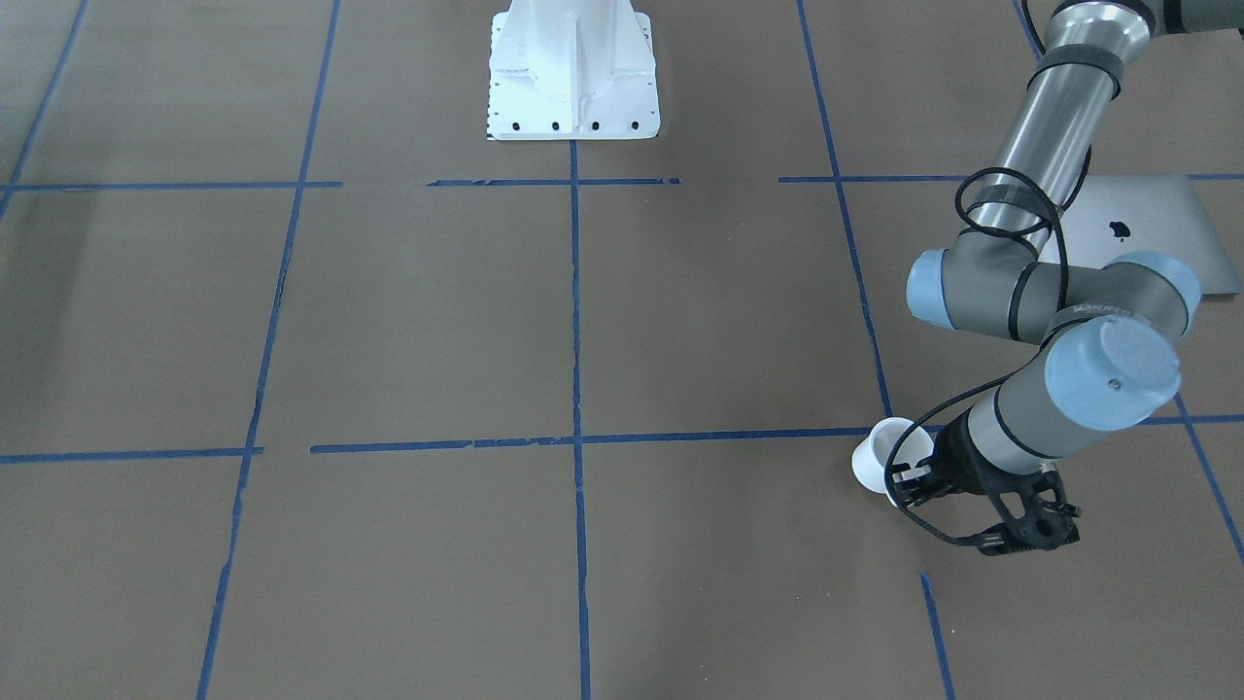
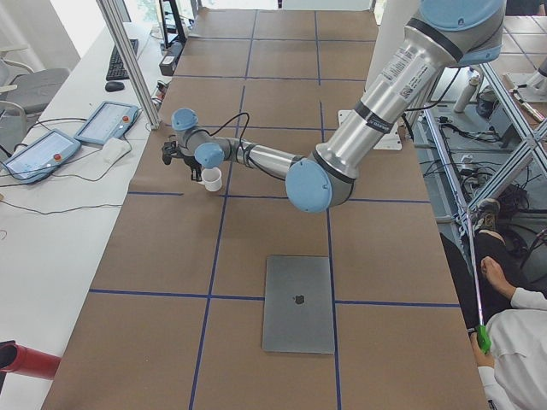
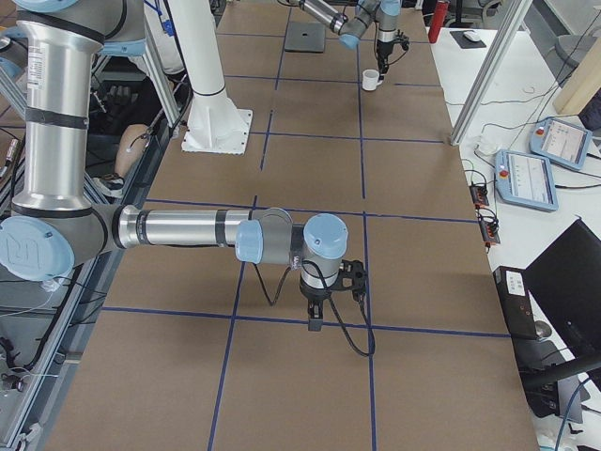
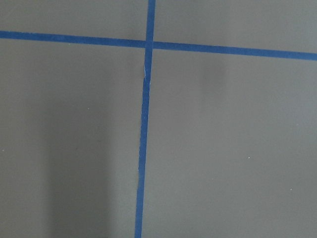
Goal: Place cup on laptop
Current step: 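Close the left gripper on the white mug and lift it, then carry the mug with the left gripper over the silver laptop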
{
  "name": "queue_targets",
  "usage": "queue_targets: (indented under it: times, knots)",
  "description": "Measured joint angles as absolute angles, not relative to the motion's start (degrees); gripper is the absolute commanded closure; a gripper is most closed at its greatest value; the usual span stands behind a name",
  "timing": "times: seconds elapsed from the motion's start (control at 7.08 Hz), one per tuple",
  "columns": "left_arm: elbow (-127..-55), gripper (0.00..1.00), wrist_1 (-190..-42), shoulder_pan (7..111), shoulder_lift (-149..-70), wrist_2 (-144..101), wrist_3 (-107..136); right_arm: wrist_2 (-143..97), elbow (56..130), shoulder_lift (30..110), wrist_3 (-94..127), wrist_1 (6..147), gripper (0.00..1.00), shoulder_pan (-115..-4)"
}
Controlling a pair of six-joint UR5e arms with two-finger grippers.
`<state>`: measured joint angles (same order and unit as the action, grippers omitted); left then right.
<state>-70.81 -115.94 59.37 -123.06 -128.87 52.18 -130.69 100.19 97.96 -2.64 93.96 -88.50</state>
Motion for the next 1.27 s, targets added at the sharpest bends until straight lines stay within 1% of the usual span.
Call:
queue_targets:
  times: [0.28,0.71,0.99,1.27]
  knots:
    - [-81.98,1.00,-115.06,60.94,-113.68,-130.08,47.41,-130.69,100.19,97.93,-2.64,93.96,0.00,-88.51]
    - [-95.69,1.00,-114.64,62.43,-95.10,-130.09,35.86,-130.69,100.19,97.91,-2.64,94.01,0.00,-88.51]
    - [-99.73,1.00,-115.36,65.88,-84.54,-129.86,31.88,-130.69,100.19,97.91,-2.64,94.02,0.00,-88.51]
    - [-100.51,1.00,-117.49,70.19,-76.81,-129.80,28.43,-130.69,100.20,97.91,-2.64,93.98,0.00,-88.51]
